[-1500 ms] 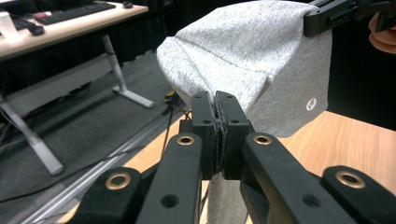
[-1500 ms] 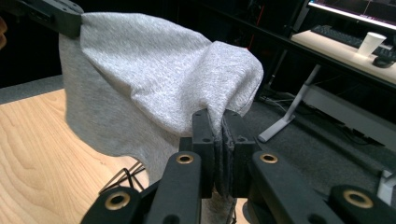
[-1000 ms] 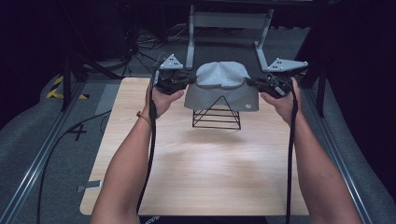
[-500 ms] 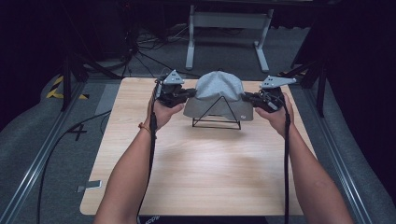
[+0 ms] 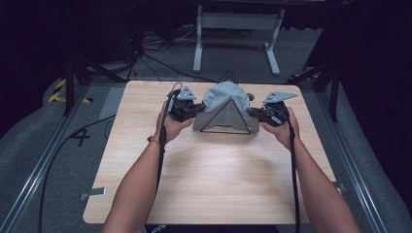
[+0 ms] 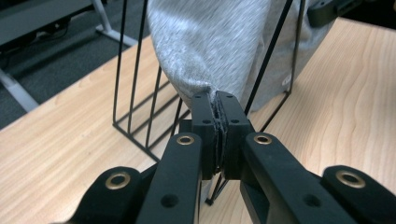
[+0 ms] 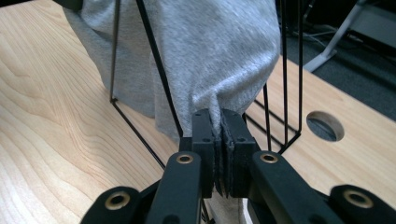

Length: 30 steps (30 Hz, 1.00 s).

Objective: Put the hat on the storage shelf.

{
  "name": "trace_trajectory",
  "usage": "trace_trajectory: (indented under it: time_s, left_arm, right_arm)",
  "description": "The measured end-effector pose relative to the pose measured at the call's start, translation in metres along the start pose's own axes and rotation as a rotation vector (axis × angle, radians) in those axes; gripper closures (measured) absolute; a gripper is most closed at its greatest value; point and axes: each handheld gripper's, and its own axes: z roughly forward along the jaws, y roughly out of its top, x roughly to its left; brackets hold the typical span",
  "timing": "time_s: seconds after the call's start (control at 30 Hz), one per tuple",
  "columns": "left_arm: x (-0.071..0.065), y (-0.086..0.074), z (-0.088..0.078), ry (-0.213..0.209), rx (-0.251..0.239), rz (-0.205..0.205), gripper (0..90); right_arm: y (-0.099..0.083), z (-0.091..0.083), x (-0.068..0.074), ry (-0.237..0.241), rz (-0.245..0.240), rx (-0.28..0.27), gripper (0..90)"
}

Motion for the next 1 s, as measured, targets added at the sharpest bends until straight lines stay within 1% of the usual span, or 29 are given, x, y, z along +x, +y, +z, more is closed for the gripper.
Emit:
trace_trajectory:
  time_s: [0.1,0.13,0.17,0.23,0.27,0.3,0.33,0.37,0.43,0.6,0.73,0.83,0.87,0.9,1.0]
  left_arm:
    - [0.0,-0.003,0.004,0.001,0.016,0.001,87.5]
    - [-0.001,-0.004,0.005,0.006,0.025,0.011,87.5]
    - [-0.002,-0.005,0.007,0.006,0.026,0.004,87.5]
    - [-0.003,-0.007,0.011,0.004,0.04,0.013,87.5]
    - [-0.004,-0.007,0.012,0.008,0.051,0.022,87.5]
    - [-0.005,-0.009,0.016,0.013,0.076,0.038,87.5]
    - [-0.005,-0.009,0.016,0.013,0.076,0.038,87.4]
    - [-0.005,-0.01,0.018,0.016,0.083,0.042,87.4]
    - [-0.005,-0.012,0.021,0.01,0.092,0.029,87.5]
    - [-0.006,-0.015,0.026,0.013,0.105,0.036,87.4]
    - [-0.007,-0.019,0.031,0.011,0.112,0.035,87.4]
    - [-0.008,-0.023,0.035,0.01,0.108,0.018,87.5]
    - [-0.008,-0.023,0.035,0.01,0.108,0.018,87.4]
    - [-0.007,-0.024,0.036,0.009,0.099,0.006,87.4]
    - [-0.006,-0.024,0.034,0.016,0.091,0.0,87.3]
  right_arm:
    - [-0.005,0.004,-0.001,0.0,0.015,0.015,85.3]
    - [-0.007,0.006,-0.001,-0.002,0.017,0.021,85.3]
    - [-0.008,0.007,-0.002,-0.005,0.018,0.026,85.3]
    - [-0.012,0.01,-0.003,-0.01,0.024,0.039,85.3]
    - [-0.016,0.014,-0.004,-0.014,0.037,0.051,85.3]
    - [-0.018,0.017,-0.004,-0.017,0.036,0.058,85.3]
    - [-0.018,0.017,-0.004,-0.017,0.036,0.058,85.3]
    - [-0.023,0.021,-0.004,-0.022,0.043,0.071,85.3]
    - [-0.026,0.024,-0.004,-0.025,0.045,0.076,85.3]
    - [-0.031,0.027,-0.004,-0.028,0.067,0.075,85.3]
    - [-0.033,0.03,-0.002,-0.037,0.064,0.079,85.2]
    - [-0.036,0.032,-0.002,-0.041,0.073,0.077,85.2]
    - [-0.036,0.032,-0.002,-0.042,0.075,0.078,85.2]
    - [-0.037,0.032,-0.002,-0.044,0.076,0.077,85.1]
    - [-0.037,0.031,-0.003,-0.049,0.074,0.074,85.0]
